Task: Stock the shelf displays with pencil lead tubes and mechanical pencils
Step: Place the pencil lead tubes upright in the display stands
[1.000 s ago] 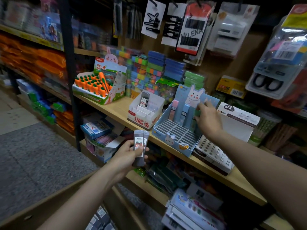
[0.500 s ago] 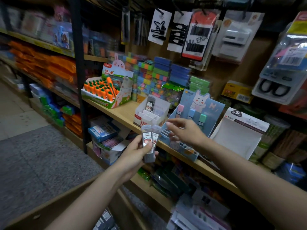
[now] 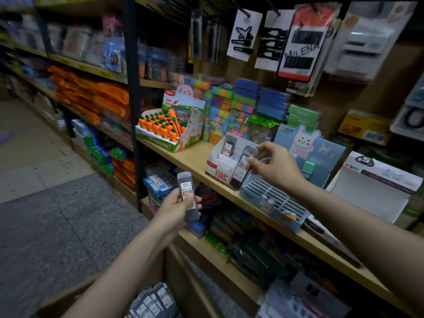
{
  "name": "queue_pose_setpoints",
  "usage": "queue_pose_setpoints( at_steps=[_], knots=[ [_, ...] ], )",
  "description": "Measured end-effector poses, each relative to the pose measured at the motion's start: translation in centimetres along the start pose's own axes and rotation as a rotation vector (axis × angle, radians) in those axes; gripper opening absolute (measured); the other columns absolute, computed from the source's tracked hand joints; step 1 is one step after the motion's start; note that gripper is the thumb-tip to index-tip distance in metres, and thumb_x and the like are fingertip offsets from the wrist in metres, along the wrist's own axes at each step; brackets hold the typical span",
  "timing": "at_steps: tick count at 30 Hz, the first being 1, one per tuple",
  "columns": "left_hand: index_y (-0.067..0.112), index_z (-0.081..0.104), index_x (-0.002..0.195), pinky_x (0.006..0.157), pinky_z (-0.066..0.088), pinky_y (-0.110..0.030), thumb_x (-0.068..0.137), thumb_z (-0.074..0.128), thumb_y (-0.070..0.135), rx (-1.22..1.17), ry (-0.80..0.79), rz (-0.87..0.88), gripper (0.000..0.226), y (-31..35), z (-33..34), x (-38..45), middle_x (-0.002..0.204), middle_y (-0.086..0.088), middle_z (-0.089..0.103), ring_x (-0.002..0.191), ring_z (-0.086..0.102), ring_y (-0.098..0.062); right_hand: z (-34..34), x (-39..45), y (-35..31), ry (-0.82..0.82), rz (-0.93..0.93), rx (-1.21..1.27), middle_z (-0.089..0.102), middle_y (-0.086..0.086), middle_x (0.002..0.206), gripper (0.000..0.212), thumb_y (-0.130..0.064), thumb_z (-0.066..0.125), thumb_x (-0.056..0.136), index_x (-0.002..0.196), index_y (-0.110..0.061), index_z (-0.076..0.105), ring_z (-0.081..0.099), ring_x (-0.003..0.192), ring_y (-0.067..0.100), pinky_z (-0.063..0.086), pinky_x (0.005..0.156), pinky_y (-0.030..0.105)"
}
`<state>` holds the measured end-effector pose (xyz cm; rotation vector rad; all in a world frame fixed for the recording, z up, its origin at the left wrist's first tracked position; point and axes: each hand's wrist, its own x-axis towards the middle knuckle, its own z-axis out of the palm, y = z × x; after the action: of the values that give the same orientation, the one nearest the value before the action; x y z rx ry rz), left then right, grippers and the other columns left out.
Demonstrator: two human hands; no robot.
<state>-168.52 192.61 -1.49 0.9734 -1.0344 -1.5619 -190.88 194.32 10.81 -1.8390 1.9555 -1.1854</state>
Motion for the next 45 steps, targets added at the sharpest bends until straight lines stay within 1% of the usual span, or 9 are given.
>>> queue_pose_setpoints(
  at_steps=[7,12,16,23,28,33,36,40,45],
  knots=[
    [0.031,0.051,0.117,0.062,0.056,-0.027,0.102,0.045,0.025,0.004,-0.06,0.064,0.018,1.5,1.7,3.3,0.085,-0.004,0.066,0.071,0.065,-0.013,0.8,5.6,-1.3,0.208,-0.192,-0.126,0.054,-0.017,0.081,0.02,-0.021,0.069,0.089,0.102,-0.025,0.055,0.053,0.073,-0.003,0.039,0.06,0.004],
    [0.029,0.054,0.115,0.063,0.059,-0.03,0.097,0.056,0.016,-0.027,-0.047,0.032,0.022,2.2,1.1,4.8,0.085,-0.003,0.066,0.07,0.063,-0.012,3.4,9.4,-1.5,0.253,-0.178,-0.161,0.062,-0.002,0.094,0.022,-0.015,0.069,0.089,0.109,-0.015,0.06,0.06,0.087,0.014,0.046,0.075,0.025],
    [0.03,0.049,0.123,0.067,0.058,-0.03,0.088,0.065,0.001,0.044,-0.062,0.051,0.048,2.4,0.1,5.3,0.108,-0.005,0.063,0.091,0.063,-0.02,5.7,11.0,-0.4,0.208,-0.123,-0.226,0.064,0.004,0.105,0.026,-0.012,0.068,0.088,0.112,-0.015,0.058,0.062,0.097,0.021,0.055,0.086,0.04],
    [0.039,0.032,0.138,0.098,0.051,-0.044,0.089,0.064,0.008,0.317,-0.067,0.199,0.066,1.9,0.5,5.2,0.126,0.002,0.057,0.115,0.058,-0.018,7.6,12.3,1.6,0.156,-0.148,-0.418,0.061,0.009,0.109,0.026,-0.015,0.073,0.084,0.109,-0.014,0.065,0.062,0.097,0.027,0.055,0.082,0.043],
    [0.04,0.043,0.133,0.096,0.049,-0.029,0.09,0.064,0.008,0.377,-0.114,0.358,0.058,1.9,1.6,5.4,0.118,0.02,0.061,0.109,0.058,0.003,7.7,10.7,0.7,0.228,-0.142,-0.272,0.058,0.004,0.112,0.03,-0.029,0.067,0.091,0.117,-0.015,0.064,0.061,0.098,0.021,0.054,0.084,0.038],
    [0.04,0.044,0.138,0.082,0.048,-0.01,0.093,0.061,0.014,0.414,-0.145,0.441,0.055,2.3,3.0,6.4,0.119,0.025,0.06,0.108,0.056,0.012,6.8,5.6,-1.7,-0.229,-0.224,0.021,0.069,-0.011,0.089,0.026,-0.035,0.065,0.092,0.115,-0.023,0.065,0.07,0.067,0.001,0.056,0.059,0.017],
    [0.035,0.033,0.146,0.099,0.044,-0.02,0.092,0.063,0.022,0.495,-0.112,0.482,0.063,2.1,3.8,6.6,0.133,0.021,0.044,0.121,0.047,0.001,5.6,5.9,-1.5,-0.183,-0.178,0.005,0.069,-0.008,0.088,0.035,-0.024,0.068,0.09,0.124,-0.018,0.062,0.071,0.069,0.004,0.06,0.066,0.024],
    [0.042,0.023,0.148,0.114,0.023,-0.04,0.092,0.06,0.042,0.849,-0.119,0.621,0.068,1.5,3.9,6.9,0.151,0.02,0.01,0.143,0.008,-0.01,2.8,9.5,-1.6,0.199,-0.198,-0.099,0.068,-0.004,0.098,0.032,-0.026,0.071,0.088,0.119,-0.02,0.066,0.07,0.076,0.011,0.06,0.075,0.033],
    [0.049,0.013,0.149,0.118,0.006,-0.049,0.095,0.041,0.058,1.198,-0.183,0.646,0.062,0.7,3.1,7.8,0.159,0.021,-0.015,0.147,-0.015,-0.011,4.3,11.8,-0.6,0.232,-0.276,-0.273,0.066,0.003,0.112,0.033,-0.024,0.072,0.087,0.119,-0.015,0.066,0.06,0.094,0.012,0.054,0.085,0.03]
  ],
)
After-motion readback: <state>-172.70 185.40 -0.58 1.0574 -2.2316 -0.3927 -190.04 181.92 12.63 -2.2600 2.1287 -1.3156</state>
